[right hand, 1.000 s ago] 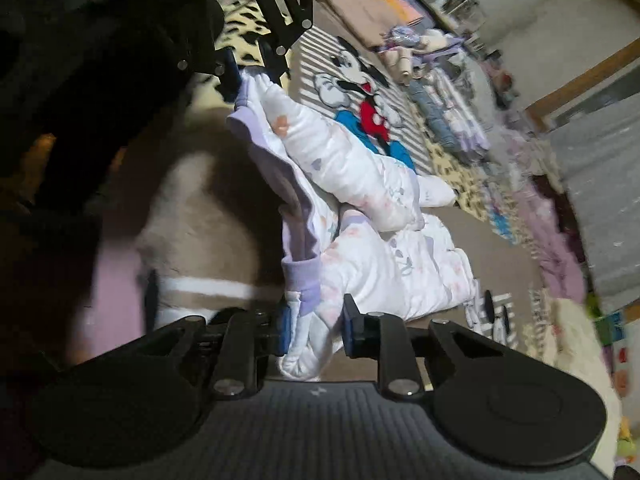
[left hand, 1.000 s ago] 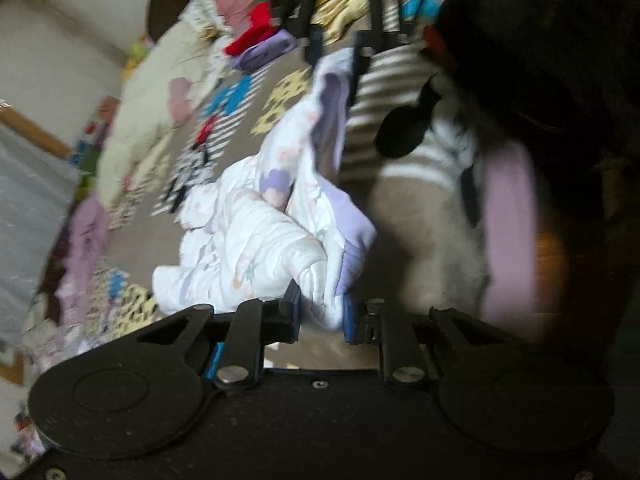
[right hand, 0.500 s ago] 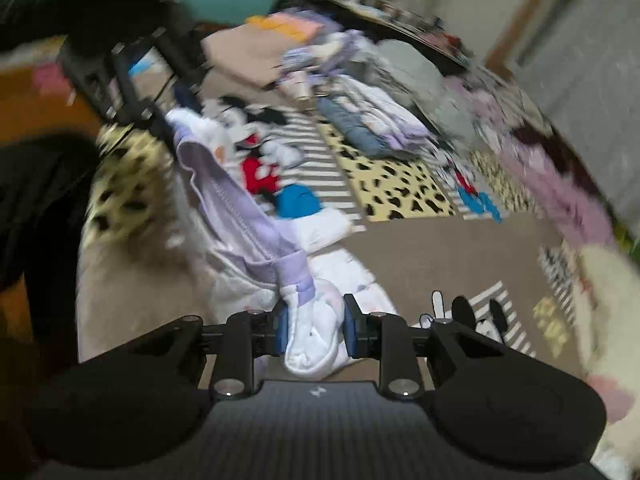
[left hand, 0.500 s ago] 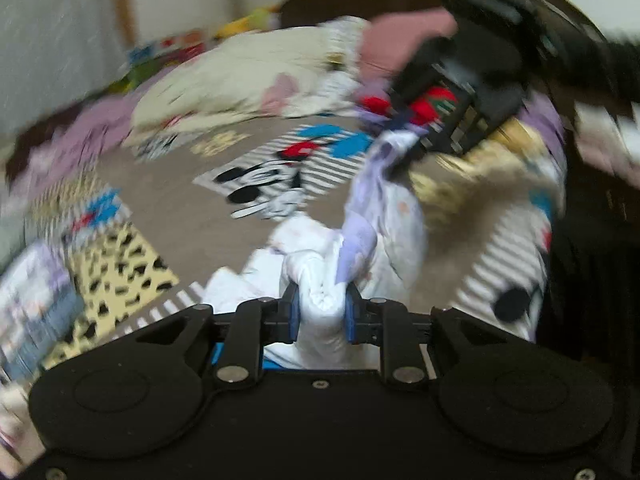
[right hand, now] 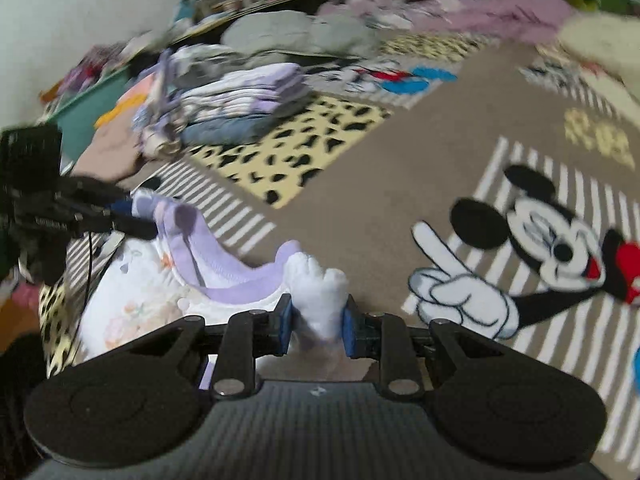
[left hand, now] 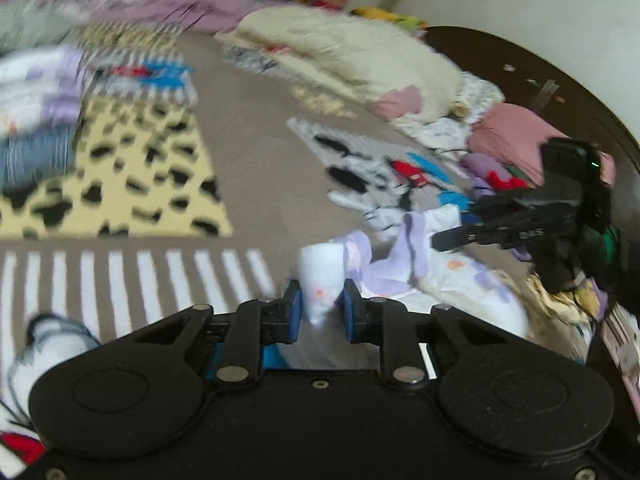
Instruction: Fold clothes
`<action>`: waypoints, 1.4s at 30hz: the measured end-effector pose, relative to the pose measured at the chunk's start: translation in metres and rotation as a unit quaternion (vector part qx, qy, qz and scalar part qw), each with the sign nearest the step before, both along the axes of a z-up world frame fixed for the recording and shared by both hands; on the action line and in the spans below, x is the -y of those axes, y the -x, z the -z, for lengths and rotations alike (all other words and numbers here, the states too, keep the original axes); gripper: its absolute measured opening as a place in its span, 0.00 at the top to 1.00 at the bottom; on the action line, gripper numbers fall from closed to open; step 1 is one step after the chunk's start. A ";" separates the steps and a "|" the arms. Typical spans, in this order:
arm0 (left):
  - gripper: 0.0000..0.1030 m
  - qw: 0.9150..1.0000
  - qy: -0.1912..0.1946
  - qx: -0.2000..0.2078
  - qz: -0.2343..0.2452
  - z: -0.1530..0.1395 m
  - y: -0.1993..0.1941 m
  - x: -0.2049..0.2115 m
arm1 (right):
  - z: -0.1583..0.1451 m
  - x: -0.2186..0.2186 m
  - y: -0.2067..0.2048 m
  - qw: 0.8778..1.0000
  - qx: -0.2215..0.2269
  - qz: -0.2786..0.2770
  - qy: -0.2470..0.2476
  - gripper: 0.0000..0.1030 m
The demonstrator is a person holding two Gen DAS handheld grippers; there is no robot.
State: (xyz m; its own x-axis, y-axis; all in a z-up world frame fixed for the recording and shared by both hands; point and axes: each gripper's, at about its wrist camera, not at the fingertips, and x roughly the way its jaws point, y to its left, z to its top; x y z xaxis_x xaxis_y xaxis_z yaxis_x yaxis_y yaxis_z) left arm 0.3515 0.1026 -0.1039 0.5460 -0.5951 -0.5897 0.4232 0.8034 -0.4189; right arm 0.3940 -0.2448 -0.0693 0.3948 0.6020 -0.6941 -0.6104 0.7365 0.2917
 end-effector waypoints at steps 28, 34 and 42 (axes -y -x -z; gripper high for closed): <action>0.43 0.987 -0.111 0.117 0.014 0.015 0.041 0.065 | 0.037 -0.039 0.089 0.985 0.153 0.063 0.045 0.45; 0.41 0.987 -0.101 0.125 0.013 0.033 0.041 0.068 | 0.061 -0.026 0.075 0.987 0.143 0.072 0.004 0.44; 0.41 0.976 -0.121 0.179 -0.012 -0.013 0.085 0.079 | 0.034 -0.036 0.104 0.979 0.180 0.092 0.034 0.42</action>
